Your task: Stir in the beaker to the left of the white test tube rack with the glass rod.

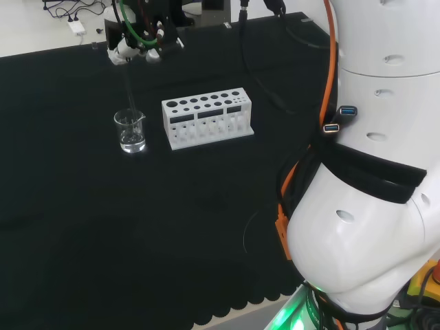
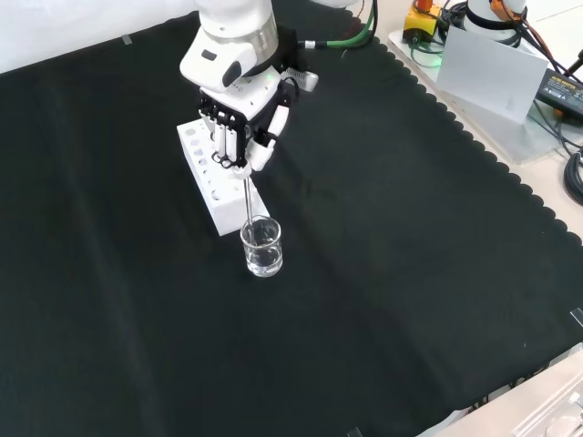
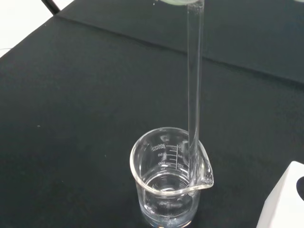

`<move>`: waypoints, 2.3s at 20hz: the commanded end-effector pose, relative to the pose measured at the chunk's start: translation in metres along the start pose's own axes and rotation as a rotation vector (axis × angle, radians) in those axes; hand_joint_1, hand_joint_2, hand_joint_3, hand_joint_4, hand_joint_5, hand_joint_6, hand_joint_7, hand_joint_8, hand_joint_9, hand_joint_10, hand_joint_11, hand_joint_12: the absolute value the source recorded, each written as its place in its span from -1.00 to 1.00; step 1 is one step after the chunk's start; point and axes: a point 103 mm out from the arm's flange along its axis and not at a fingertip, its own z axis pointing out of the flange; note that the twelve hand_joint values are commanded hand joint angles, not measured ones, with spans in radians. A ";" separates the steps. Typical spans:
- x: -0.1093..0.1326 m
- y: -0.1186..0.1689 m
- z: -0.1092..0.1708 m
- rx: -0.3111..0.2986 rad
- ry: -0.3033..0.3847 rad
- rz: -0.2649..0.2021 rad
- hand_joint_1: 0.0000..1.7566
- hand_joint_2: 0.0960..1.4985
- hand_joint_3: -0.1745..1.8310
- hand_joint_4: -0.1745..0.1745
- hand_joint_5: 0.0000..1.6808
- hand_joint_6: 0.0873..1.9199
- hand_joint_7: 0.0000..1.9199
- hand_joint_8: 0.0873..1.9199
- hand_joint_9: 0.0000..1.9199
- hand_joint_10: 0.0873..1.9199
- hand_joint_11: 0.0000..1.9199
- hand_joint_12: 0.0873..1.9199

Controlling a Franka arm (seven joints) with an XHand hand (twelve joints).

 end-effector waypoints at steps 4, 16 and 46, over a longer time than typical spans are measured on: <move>0.025 -0.012 0.002 0.004 -0.012 -0.031 0.49 0.40 -0.93 -1.00 0.44 -0.71 0.26 -0.07 0.69 -0.23 0.71 -0.42; 0.046 0.008 0.001 -0.004 0.018 -0.073 0.49 0.42 -0.96 -1.00 0.47 -0.77 0.26 -0.08 0.69 -0.24 0.71 -0.42; 0.018 -0.023 -0.007 -0.012 -0.009 -0.063 0.49 0.44 -1.00 -1.00 0.46 -0.75 0.27 -0.08 0.70 -0.24 0.71 -0.41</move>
